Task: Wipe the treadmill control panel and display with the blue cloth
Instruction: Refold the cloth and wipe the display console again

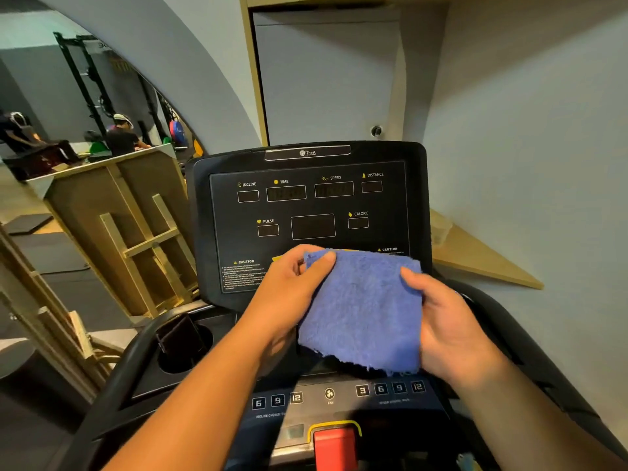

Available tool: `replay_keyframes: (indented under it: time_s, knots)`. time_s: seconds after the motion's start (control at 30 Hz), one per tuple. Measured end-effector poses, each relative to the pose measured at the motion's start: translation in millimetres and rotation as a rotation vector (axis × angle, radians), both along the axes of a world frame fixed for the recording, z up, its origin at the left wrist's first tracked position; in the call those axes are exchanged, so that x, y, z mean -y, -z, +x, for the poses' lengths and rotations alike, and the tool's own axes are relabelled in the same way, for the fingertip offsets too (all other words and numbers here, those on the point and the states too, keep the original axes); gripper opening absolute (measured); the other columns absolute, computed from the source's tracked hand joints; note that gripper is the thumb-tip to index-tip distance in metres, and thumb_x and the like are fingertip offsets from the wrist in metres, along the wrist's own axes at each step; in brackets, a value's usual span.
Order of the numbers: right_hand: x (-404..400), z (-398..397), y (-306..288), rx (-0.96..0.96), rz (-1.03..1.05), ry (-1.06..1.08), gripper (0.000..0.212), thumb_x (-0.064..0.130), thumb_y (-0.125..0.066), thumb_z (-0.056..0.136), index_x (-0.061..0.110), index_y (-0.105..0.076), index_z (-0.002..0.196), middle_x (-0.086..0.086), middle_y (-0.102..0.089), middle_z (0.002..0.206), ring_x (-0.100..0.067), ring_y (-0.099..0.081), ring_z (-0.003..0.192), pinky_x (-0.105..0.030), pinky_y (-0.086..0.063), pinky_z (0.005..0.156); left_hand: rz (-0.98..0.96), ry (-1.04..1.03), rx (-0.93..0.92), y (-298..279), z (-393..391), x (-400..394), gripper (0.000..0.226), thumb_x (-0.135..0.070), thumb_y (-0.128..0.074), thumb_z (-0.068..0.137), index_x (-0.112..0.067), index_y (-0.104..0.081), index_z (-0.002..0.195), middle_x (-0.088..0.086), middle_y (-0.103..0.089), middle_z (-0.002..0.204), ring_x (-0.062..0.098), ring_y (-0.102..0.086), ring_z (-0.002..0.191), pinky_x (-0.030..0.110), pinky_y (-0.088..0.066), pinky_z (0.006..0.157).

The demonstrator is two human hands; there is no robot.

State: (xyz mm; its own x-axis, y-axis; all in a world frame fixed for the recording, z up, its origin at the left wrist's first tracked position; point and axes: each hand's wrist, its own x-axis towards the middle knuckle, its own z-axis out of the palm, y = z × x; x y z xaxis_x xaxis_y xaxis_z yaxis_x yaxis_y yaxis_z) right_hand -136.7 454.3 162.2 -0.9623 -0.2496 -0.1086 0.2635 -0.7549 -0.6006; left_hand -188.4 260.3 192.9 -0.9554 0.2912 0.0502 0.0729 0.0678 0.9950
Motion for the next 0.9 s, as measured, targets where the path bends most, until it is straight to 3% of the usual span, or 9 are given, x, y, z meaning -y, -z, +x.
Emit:
replay_keyframes:
  time_s: [0.1, 0.2, 0.27, 0.37, 0.47, 0.57, 0.63, 0.73, 0.9]
  knots:
    - [6, -1, 20, 0.076, 0.097, -0.024, 0.059, 0.018, -0.091, 0.06, 0.003, -0.074, 0.115, -0.023, -0.069, 0.121, -0.035, -0.071, 0.106, -0.045, -0.06, 0.084, -0.119, -0.009, -0.016, 14, -5, -5, 0.017, -0.036, -0.065, 0.1, -0.024, -0.076, 0.105, 0.002, -0.079, 0.097, 0.017, -0.075, 0.096, 0.039, -0.06, 0.09]
    - [9, -2, 44, 0.221, 0.238, 0.002, 0.047, 0.016, -0.073, 0.077, -0.001, -0.07, 0.12, -0.023, -0.069, 0.122, -0.034, -0.07, 0.109, -0.046, -0.055, 0.089, -0.118, -0.048, 0.043, 38, -10, 2, 0.014, -0.038, -0.067, 0.098, -0.031, -0.074, 0.107, -0.005, -0.076, 0.106, 0.016, -0.071, 0.105, 0.042, -0.059, 0.097]
    - [5, -9, 45, 0.266, 0.277, 0.08, 0.049, 0.018, -0.063, 0.084, 0.0, -0.062, 0.13, -0.021, -0.068, 0.125, -0.034, -0.069, 0.112, -0.046, -0.052, 0.091, -0.145, -0.125, 0.038, 53, -15, 23, 0.012, -0.034, -0.064, 0.1, -0.032, -0.07, 0.11, -0.005, -0.074, 0.103, 0.014, -0.071, 0.096, 0.036, -0.06, 0.086]
    - [-14, -30, 27, 0.187, 0.298, 0.333, 0.042, 0.021, -0.057, 0.096, 0.0, -0.058, 0.132, -0.014, -0.076, 0.109, -0.026, -0.075, 0.095, -0.036, -0.062, 0.071, -0.349, -0.297, -0.081, 84, -22, 75, 0.009, -0.029, -0.063, 0.1, -0.033, -0.068, 0.107, -0.005, -0.073, 0.098, 0.01, -0.07, 0.089, 0.029, -0.058, 0.08]
    - [-33, -59, 0, 0.045, 0.624, 0.744, 0.061, 0.051, -0.077, 0.077, 0.004, -0.063, 0.113, -0.009, -0.076, 0.088, -0.019, -0.071, 0.071, -0.031, -0.056, 0.065, -0.536, -0.461, -0.121, 113, -21, 127, 0.013, -0.021, -0.062, 0.101, -0.032, -0.067, 0.104, -0.009, -0.071, 0.095, 0.009, -0.068, 0.091, 0.026, -0.051, 0.076]
    - [-31, -96, -31, -0.127, 1.169, 1.094, 0.035, 0.032, -0.051, 0.102, 0.001, -0.058, 0.117, -0.013, -0.059, 0.096, -0.027, -0.056, 0.086, -0.032, -0.039, 0.074, -0.652, -0.527, -0.138, 139, -16, 160, 0.018, -0.013, -0.063, 0.099, -0.031, -0.065, 0.102, -0.01, -0.07, 0.092, 0.011, -0.068, 0.088, 0.033, -0.051, 0.077]
    - [-29, -134, -33, -0.309, 1.432, 1.177, 0.037, 0.021, -0.041, 0.103, 0.002, -0.049, 0.134, -0.02, -0.057, 0.117, -0.033, -0.055, 0.11, -0.04, -0.045, 0.093, -0.728, -0.495, -0.131, 153, -13, 170, 0.02, -0.014, -0.065, 0.098, -0.034, -0.064, 0.095, -0.01, -0.07, 0.085, 0.007, -0.067, 0.078, 0.033, -0.052, 0.073]
    - [-20, -190, -7, -0.33, 1.91, 1.022, 0.066, 0.022, -0.045, 0.099, 0.002, -0.02, 0.156, -0.021, -0.023, 0.163, -0.038, -0.017, 0.151, -0.055, -0.018, 0.122, -0.831, -0.448, -0.09, 169, -9, 177, 0.018, -0.022, -0.066, 0.096, -0.036, -0.061, 0.087, -0.01, -0.068, 0.078, 0.006, -0.063, 0.068, 0.025, -0.048, 0.065]
    - [34, -216, 20, -0.341, 2.201, 0.952, 0.078, 0.044, -0.037, 0.102, -0.001, -0.006, 0.157, -0.024, -0.007, 0.165, -0.043, -0.005, 0.152, -0.058, -0.01, 0.123, -0.934, -0.448, -0.101, 177, -15, 178, 0.02, -0.042, -0.056, 0.099, -0.031, -0.056, 0.081, -0.01, -0.067, 0.077, 0.008, -0.064, 0.077, 0.031, -0.053, 0.072]
